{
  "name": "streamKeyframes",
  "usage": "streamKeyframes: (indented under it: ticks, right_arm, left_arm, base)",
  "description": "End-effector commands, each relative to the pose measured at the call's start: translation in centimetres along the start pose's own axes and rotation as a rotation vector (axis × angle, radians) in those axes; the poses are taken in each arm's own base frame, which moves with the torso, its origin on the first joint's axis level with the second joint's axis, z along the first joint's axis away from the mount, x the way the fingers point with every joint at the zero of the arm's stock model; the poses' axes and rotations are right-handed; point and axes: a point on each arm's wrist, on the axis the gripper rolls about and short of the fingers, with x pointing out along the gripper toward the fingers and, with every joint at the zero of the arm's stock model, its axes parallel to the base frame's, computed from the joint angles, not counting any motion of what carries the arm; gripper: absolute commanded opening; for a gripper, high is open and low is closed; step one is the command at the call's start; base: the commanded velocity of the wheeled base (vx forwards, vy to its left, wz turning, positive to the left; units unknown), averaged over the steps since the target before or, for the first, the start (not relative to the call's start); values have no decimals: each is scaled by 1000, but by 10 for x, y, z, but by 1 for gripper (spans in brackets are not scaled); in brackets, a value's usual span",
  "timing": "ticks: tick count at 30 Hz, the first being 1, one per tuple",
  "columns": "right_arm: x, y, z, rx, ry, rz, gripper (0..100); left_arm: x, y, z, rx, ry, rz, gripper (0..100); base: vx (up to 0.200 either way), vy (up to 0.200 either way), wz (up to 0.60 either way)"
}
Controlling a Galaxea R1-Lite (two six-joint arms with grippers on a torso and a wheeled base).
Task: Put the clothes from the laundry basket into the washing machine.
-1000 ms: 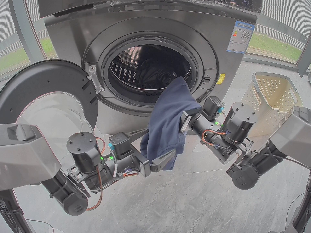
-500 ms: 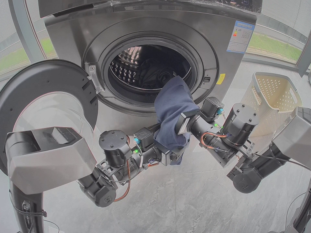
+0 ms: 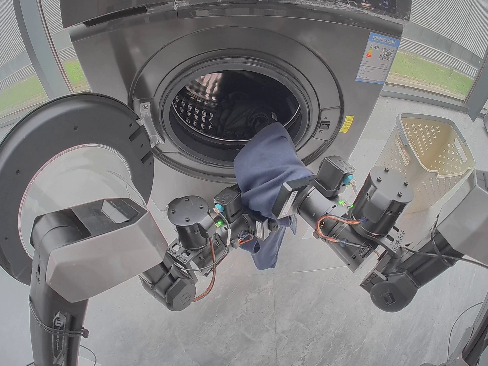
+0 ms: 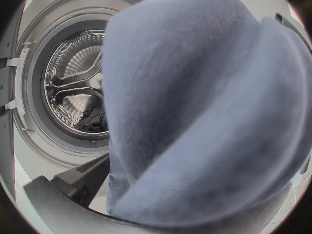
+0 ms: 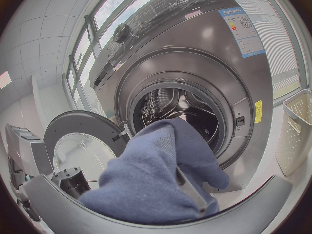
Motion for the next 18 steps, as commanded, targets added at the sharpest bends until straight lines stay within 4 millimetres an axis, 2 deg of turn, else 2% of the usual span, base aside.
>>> streamKeyframes:
  ticks: [1, 9, 11, 13, 18]
  right_arm:
    - [-2, 5, 0, 4, 2, 11, 0]
    - [-4, -1, 6, 4, -7, -6, 0]
    - [-6, -5, 9, 2, -10, -16, 0]
    - [-8, -19, 8, -9, 0, -57, 0]
    - [-14, -39, -11, -17, 85, -122, 0]
  left_arm:
    - [1, 0, -6, -2, 11, 13, 0]
    - [3, 4, 3, -20, -21, 23, 0]
    - [3, 8, 12, -23, -43, 39, 0]
    - [1, 14, 28, -22, -79, 63, 0]
    - [-6, 18, 51, -41, -120, 99, 0]
  base:
    - [0, 0, 0]
    - [0, 0, 0]
    - [0, 0, 0]
    - [0, 0, 0]
    - [0, 0, 0]
